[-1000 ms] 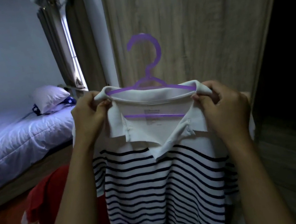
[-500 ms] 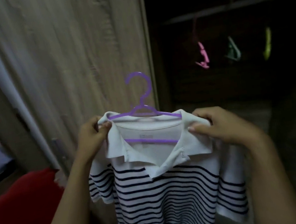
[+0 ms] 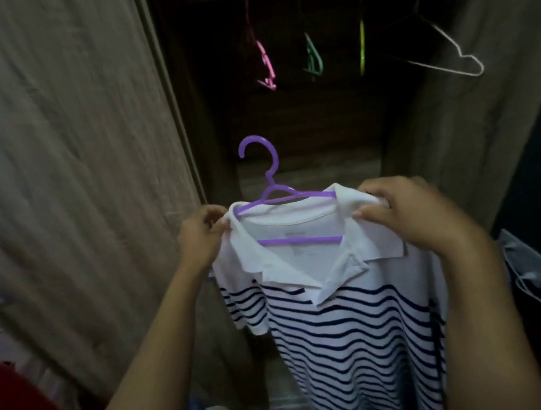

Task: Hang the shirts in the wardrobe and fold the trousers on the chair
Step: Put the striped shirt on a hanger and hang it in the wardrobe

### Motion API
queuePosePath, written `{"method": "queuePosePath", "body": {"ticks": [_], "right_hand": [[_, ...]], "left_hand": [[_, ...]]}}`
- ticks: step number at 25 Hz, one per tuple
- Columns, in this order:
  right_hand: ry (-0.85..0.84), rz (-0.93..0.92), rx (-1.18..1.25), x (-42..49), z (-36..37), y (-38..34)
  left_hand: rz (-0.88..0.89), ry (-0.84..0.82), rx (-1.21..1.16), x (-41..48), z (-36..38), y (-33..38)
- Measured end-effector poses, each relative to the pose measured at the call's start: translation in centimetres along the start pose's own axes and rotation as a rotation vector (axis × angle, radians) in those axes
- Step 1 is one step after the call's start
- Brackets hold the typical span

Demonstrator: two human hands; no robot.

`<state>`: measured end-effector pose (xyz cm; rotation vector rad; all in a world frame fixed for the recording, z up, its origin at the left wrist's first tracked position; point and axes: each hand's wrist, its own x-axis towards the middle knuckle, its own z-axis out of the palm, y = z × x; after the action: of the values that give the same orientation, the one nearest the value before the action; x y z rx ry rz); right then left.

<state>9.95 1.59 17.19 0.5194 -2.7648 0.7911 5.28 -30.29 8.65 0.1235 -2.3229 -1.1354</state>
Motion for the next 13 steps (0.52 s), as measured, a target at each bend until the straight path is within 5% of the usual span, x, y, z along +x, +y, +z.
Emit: {"method": "queuePosePath", "body": {"ticks": [5, 13], "right_hand": [[0.171, 0.067, -0.245, 0.4, 3.2, -2.4], [0.279, 0.128, -0.091, 6.5, 7.8, -8.6]], "left_hand": [[0.022, 0.089, 0.011, 0.2, -1.5, 1.2], [0.265, 0.412, 0.103, 4.1, -7.7, 3.9]]}}
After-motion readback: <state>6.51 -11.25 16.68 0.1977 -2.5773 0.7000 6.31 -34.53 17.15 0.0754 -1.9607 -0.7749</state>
